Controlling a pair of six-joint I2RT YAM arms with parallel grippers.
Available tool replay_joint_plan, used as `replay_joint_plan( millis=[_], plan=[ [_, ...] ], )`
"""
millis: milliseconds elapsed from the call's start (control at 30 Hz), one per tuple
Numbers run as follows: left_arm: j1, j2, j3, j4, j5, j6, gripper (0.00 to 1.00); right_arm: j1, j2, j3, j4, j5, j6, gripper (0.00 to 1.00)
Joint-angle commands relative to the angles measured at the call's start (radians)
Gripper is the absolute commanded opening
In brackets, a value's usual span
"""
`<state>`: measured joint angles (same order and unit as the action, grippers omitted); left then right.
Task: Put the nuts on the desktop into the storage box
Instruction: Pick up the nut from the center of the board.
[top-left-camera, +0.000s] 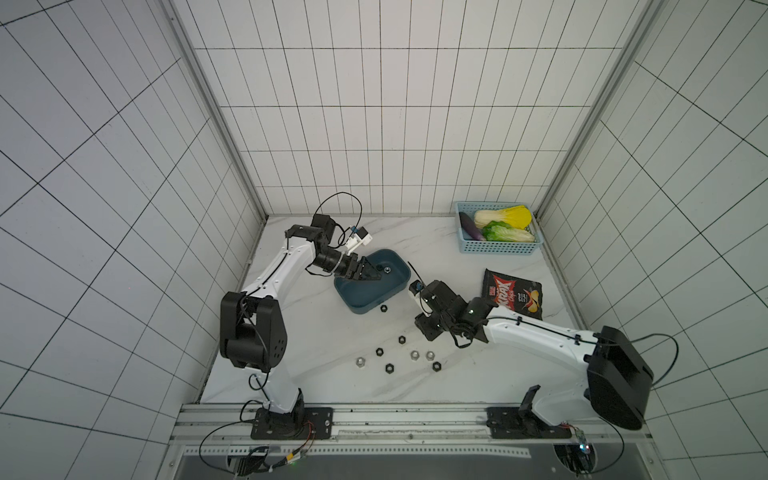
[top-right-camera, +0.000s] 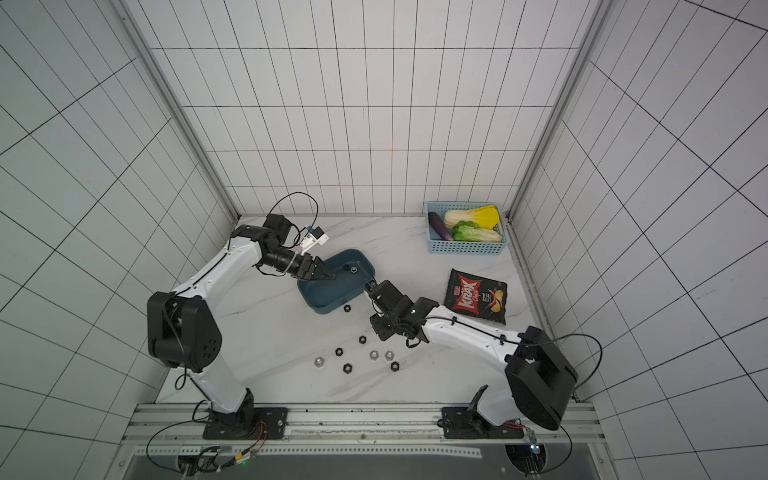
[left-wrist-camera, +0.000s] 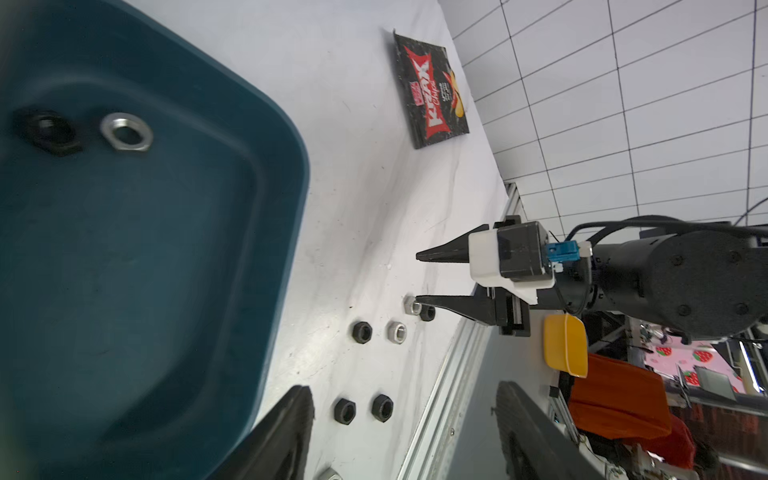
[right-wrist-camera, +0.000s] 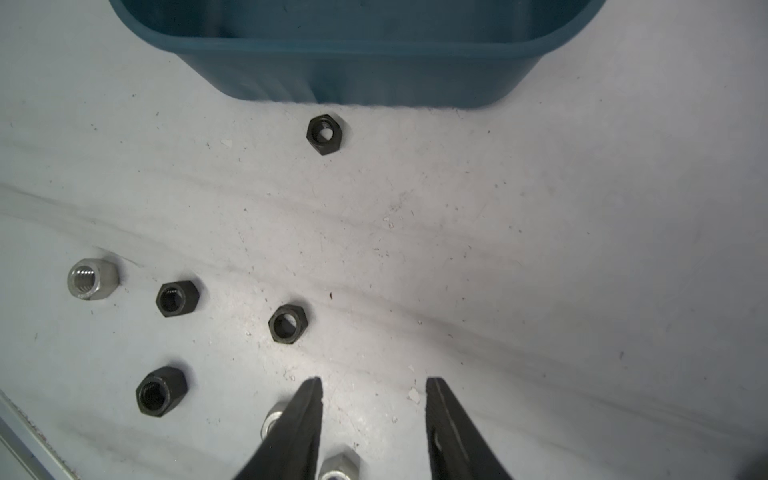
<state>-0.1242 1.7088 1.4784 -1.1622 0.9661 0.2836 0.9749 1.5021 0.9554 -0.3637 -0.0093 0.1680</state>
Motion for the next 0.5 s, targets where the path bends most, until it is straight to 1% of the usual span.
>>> replay_joint_plan(
  millis=[0, 133, 267, 367, 467],
  plan=[
    [0.066, -0.049, -0.030, 0.057, -0.046, -0.004, 0.74, -0.007, 0.083, 0.082, 0.080, -0.092, -0.044, 0.46],
    [0.151, -0.073, -0.071, 0.104, -0.064, -0.039, 0.81, -0.011, 0.191, 0.149, 0.120, -0.071, -0.074, 0.50],
    [0.196, -0.111, -0.119, 0.142, -0.095, -0.053, 0.89, -0.023, 0.283, 0.212, 0.144, -0.085, -0.069, 0.52],
    [0.217, -0.146, -0.160, 0.182, -0.140, -0.073, 0.90, -0.023, 0.349, 0.250, 0.170, -0.089, -0.067, 0.52],
    [0.233, -0.166, -0.177, 0.188, -0.187, -0.066, 0.91, -0.023, 0.410, 0.296, 0.175, -0.082, -0.067, 0.51]
  ],
)
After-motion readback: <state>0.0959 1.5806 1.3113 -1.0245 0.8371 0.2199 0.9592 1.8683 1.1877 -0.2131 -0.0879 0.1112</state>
